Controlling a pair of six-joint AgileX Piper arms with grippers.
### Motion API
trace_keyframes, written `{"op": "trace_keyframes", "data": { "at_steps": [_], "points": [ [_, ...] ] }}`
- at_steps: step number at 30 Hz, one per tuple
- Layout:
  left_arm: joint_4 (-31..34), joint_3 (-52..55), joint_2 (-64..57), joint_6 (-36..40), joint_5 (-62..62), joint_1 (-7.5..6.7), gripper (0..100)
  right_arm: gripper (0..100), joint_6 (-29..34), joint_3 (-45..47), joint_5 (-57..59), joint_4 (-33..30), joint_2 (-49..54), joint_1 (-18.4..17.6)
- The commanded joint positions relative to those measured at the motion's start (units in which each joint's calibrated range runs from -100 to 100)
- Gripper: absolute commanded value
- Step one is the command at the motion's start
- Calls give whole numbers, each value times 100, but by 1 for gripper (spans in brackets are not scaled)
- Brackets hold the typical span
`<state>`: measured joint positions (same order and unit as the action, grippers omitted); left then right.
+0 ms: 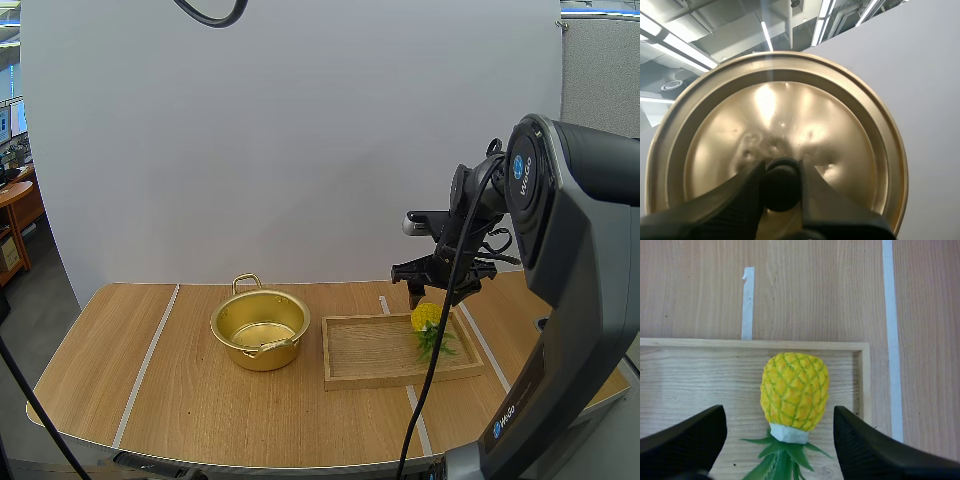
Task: Open the pot, put the pineapple inside, and close it
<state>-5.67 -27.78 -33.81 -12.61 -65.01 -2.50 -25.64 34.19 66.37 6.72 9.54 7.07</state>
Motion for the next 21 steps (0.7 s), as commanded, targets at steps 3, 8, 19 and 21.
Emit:
{"op": "trace_keyframes", "data": {
  "at_steps": [3,8,19,21],
  "points": [
    [63,-37,-31,58,220,-15,0,100,-68,-44,-366,-11,-124,23],
    [63,-37,-31,58,220,-15,0,100,-32,-44,-563,-11,-134,23],
    [63,-37,-31,58,220,-15,0,100,229,-44,-603,63,-134,23],
    [63,-37,-31,58,220,-15,0,100,298,-44,-620,63,-134,23]
  ]
}}
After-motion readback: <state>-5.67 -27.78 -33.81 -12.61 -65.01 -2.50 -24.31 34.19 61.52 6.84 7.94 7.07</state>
